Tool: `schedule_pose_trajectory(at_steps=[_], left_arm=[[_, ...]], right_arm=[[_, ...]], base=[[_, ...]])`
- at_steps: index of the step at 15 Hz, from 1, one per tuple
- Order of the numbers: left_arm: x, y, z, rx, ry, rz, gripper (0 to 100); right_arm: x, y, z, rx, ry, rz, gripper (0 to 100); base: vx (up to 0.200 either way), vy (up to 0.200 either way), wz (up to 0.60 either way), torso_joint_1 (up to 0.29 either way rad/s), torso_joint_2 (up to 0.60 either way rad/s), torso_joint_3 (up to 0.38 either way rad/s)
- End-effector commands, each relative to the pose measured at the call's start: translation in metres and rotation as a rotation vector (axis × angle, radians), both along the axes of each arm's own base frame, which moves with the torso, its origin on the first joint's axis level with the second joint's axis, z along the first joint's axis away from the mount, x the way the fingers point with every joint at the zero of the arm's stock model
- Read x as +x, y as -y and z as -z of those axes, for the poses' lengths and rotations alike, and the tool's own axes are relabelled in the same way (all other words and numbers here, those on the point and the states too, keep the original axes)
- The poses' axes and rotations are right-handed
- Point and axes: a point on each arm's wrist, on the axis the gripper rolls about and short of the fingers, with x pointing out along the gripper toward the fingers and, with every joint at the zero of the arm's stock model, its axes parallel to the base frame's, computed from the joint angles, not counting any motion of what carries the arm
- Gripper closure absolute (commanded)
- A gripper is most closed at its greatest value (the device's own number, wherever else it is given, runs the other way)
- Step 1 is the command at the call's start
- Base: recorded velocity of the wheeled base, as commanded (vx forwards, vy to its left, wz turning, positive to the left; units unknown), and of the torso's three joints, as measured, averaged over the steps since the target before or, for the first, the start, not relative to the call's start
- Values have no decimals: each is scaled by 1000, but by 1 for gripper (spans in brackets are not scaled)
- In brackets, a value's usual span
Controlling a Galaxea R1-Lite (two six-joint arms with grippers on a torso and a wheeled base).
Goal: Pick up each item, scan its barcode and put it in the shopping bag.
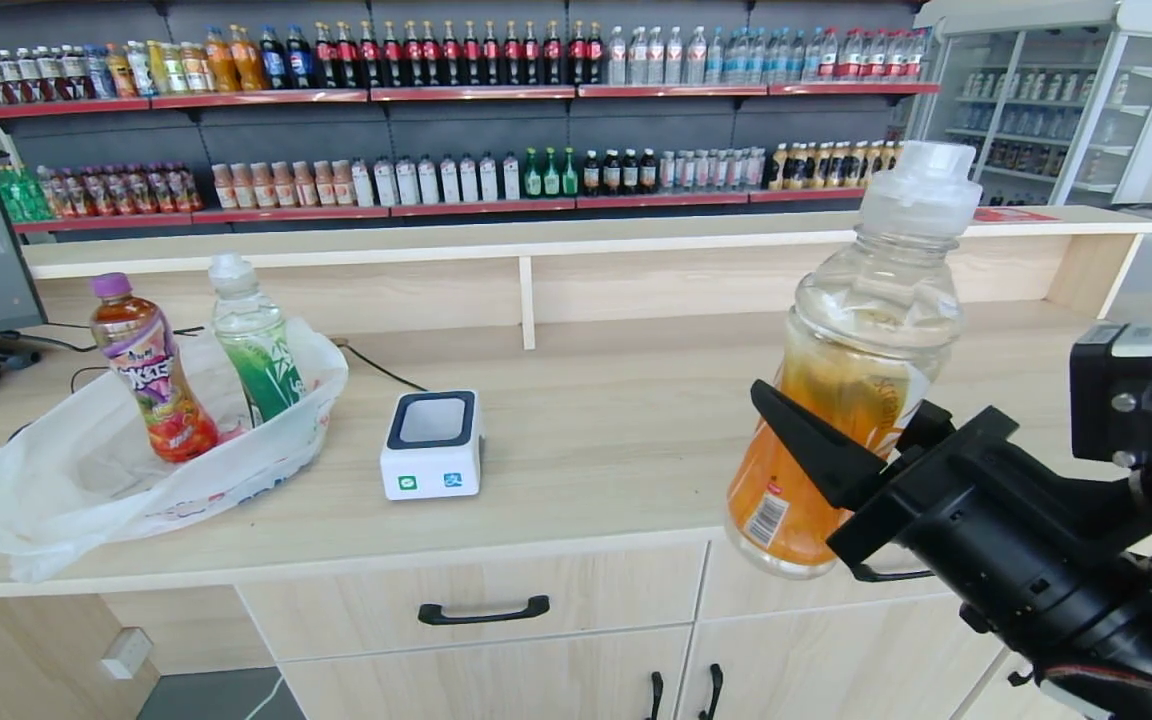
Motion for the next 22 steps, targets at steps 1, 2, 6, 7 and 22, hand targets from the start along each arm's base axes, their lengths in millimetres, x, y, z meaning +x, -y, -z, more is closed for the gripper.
schedule_pose_trajectory(at_steps=[1, 2, 6, 7, 22], left_arm=[[0, 0, 0, -1, -1, 0, 0], [0, 0, 0, -2, 1, -2, 0], [0, 0, 0, -2, 1, 0, 0], [0, 0, 0, -2, 1, -2, 0], [0, 0, 0, -7, 1, 0, 0]], right_arm=[[2, 3, 1, 7, -9, 9, 100], [3, 5, 2, 24, -23, 13, 100], [9, 8, 8, 28, -57, -17, 100], [9, 9, 9, 38, -68, -17, 100], [23, 24, 10, 77, -92, 139, 100]], base=[[0, 0, 0, 0, 0, 0], [0, 0, 0, 0, 0, 0], [0, 0, 0, 0, 0, 0], [0, 200, 0, 2, 2, 2], [0, 200, 0, 3, 3, 1]])
